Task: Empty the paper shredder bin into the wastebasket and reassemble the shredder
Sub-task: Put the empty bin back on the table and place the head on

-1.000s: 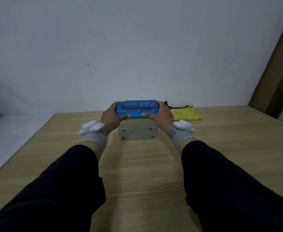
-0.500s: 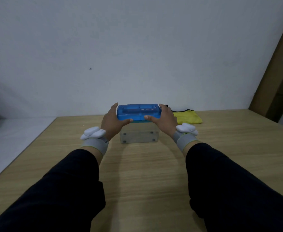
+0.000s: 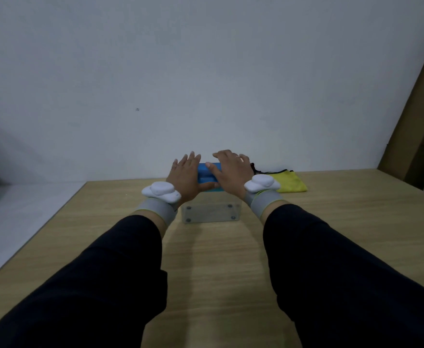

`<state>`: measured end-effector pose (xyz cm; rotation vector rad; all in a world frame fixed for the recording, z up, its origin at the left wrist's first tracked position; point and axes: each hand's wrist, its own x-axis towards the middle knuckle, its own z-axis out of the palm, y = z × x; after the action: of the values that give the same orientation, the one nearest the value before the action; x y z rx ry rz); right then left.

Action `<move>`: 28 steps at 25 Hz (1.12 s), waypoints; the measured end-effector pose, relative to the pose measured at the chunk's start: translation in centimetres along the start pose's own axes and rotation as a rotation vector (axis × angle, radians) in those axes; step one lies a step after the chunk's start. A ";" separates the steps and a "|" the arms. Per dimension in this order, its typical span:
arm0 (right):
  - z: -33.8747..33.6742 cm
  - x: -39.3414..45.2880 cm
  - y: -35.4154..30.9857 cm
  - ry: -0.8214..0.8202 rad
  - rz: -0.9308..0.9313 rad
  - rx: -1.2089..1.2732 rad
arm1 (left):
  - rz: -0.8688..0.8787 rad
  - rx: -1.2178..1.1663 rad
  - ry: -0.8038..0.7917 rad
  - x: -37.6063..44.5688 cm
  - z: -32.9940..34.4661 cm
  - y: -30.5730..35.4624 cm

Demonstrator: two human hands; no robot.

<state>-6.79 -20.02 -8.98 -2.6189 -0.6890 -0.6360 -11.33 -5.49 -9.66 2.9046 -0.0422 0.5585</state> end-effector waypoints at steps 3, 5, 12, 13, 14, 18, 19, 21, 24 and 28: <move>0.7 0.4 -0.6 -0.049 -0.046 -0.031 | -0.012 0.033 -0.019 0.7 0.1 0.4; 1.0 0.4 -0.8 -0.076 -0.053 -0.019 | -0.015 0.022 -0.026 0.8 0.3 0.5; 1.8 -0.6 -0.6 -0.078 -0.129 -0.137 | 0.040 0.052 -0.011 0.5 0.8 0.0; 1.8 -0.7 -0.5 -0.073 -0.144 -0.154 | 0.050 0.065 -0.015 0.5 0.8 -0.1; 1.8 -0.9 -0.4 -0.070 -0.158 -0.161 | 0.059 0.075 -0.010 0.4 0.8 -0.1; 1.5 -1.4 0.5 -0.052 -0.232 -0.163 | 0.073 0.063 0.011 0.0 0.8 -0.1; 1.4 -1.5 0.8 -0.051 -0.249 -0.155 | 0.073 0.050 0.000 -0.1 0.7 -0.1; 1.3 -1.5 1.1 -0.056 -0.259 -0.133 | 0.078 0.026 -0.033 0.0 0.4 -0.2; 1.2 -1.5 1.5 -0.087 -0.251 -0.131 | 0.084 -0.015 -0.058 -0.2 0.1 -0.3; 0.9 -1.6 2.5 -0.112 -0.223 -0.136 | 0.075 -0.072 -0.059 -0.4 0.0 -0.4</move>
<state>-6.45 -22.30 -11.07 -2.7425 -1.0157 -0.6213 -11.69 -5.08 -9.85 2.8588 -0.1757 0.4728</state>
